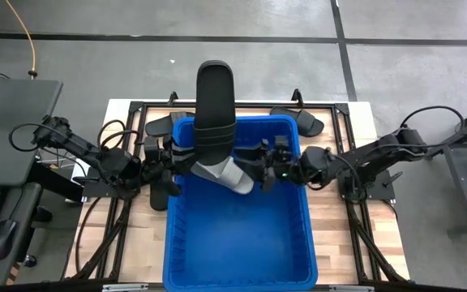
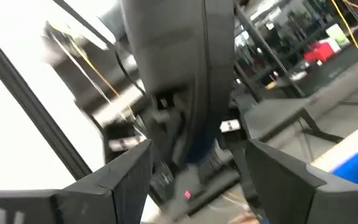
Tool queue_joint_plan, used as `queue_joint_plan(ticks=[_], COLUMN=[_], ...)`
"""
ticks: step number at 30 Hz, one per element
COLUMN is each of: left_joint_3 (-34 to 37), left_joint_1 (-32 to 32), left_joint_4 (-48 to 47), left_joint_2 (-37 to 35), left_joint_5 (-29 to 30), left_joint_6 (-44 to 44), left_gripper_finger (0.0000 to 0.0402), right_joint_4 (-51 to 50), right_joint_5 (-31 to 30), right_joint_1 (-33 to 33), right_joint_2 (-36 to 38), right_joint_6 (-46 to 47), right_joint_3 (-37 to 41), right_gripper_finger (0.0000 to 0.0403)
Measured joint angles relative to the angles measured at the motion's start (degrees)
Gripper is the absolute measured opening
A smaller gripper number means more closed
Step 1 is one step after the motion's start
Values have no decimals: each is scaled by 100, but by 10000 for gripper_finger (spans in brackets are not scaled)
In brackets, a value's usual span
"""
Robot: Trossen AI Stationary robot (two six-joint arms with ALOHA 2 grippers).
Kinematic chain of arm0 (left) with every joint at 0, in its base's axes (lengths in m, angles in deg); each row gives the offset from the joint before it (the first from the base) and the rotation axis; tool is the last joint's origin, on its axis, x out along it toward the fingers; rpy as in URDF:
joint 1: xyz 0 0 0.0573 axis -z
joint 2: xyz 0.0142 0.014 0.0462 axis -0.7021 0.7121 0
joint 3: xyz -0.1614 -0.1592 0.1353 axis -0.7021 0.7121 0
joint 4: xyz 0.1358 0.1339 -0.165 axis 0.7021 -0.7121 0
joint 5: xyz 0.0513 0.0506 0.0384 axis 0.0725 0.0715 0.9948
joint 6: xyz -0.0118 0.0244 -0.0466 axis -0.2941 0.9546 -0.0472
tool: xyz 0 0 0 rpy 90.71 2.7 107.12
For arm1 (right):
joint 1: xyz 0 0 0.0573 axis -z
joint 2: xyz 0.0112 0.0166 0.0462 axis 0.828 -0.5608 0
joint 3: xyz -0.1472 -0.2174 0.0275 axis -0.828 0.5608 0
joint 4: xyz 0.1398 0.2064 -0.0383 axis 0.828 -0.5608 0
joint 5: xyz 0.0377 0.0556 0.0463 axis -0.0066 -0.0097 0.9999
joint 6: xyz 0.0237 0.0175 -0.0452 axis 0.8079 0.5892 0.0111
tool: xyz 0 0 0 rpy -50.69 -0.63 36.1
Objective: Pick and place slides into bin
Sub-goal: Put the bottom right black slipper into the blue bin
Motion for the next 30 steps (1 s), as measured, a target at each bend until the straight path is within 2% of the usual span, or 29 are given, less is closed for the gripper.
queue_joint_plan(ticks=[6,14,18,23,27,30], left_joint_3=[4,4,-3,4,2,0], left_joint_1=[-159,-159,-159,-159,-155,-155], left_joint_4=[47,63,156,197,201,128], left_joint_2=[86,306,375,376,376,374], left_joint_5=[-332,-389,-383,-331,-336,-357], left_joint_6=[-152,-441,-455,-429,-441,-389], left_gripper_finger=[35,35,35,35,39,67], right_joint_4=[25,48,118,38,30,-203], right_joint_5=[266,484,373,376,447,570], right_joint_1=[48,154,153,157,182,199], right_joint_2=[-367,-622,-621,-621,-619,-570], right_joint_6=[-9,186,154,334,671,877], right_joint_3=[-412,-531,-530,-530,-530,-530], right_gripper_finger=[245,235,181,32,23,19])
